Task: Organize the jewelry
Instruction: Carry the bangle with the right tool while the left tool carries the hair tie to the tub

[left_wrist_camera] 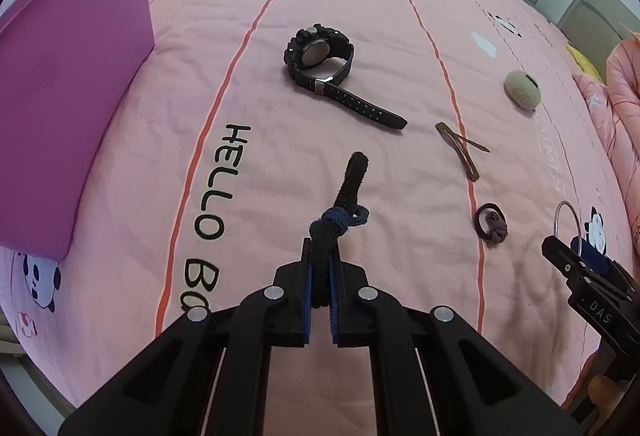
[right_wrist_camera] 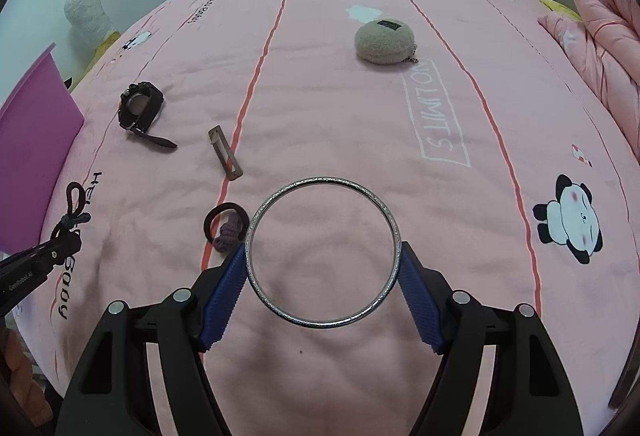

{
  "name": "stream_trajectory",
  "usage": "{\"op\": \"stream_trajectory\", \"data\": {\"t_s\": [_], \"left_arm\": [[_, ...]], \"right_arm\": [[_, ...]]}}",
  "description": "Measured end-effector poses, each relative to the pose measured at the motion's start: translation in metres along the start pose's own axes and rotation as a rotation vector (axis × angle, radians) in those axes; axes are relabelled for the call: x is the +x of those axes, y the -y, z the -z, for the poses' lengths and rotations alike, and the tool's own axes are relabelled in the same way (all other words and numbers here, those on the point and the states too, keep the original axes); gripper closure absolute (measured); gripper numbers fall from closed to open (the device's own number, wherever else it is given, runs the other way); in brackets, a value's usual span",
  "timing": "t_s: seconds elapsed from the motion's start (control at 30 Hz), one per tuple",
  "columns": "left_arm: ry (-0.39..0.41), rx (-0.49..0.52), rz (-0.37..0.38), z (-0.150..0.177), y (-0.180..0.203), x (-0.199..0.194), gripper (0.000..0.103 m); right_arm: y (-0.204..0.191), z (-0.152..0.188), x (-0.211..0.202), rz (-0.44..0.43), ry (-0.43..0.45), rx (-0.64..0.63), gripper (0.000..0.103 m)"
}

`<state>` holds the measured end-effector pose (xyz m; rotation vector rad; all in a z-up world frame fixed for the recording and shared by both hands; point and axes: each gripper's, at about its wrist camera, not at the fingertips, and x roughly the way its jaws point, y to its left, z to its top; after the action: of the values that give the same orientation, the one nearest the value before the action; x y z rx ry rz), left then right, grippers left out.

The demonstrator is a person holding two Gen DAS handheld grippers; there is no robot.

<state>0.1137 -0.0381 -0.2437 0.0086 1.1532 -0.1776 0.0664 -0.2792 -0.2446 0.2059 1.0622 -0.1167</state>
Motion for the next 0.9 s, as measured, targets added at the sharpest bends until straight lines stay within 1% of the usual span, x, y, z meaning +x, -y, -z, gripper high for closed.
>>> {"op": "stream_trajectory", "data": {"t_s": [0.2,0.3,0.47,0.7,0.8,0.9], "left_arm": [[0.02,0.025,0.007,0.018,-0.005,-0.032,0.096],[0.047,0.032,0.003,0.024,-0.009,-0.051,0.096],[0.112,0.028,-0.002,0.03,-0.022,-0.089,0.096],[0.202,0.017,-0.023,0.031,-0.051,-0.15,0.096],[0.229,-0.011,-0.035,0.027,-0.072,-0.173,0.096],[0.261,-0.031,-0.072,0.021,-0.095,-0.194,0.096]], "right_arm": [[-0.003,0.022,-0.042,-0.034,0.036,0.01,0.032],[-0.006,0.031,-0.066,-0.055,0.067,0.015,0.032],[-0.024,0.038,-0.105,-0.079,0.126,-0.008,0.032],[-0.072,0.027,-0.155,-0.142,0.217,-0.091,0.032],[-0.102,0.016,-0.172,-0.19,0.245,-0.138,0.032],[-0.135,0.005,-0.183,-0.237,0.269,-0.19,0.032]]}}
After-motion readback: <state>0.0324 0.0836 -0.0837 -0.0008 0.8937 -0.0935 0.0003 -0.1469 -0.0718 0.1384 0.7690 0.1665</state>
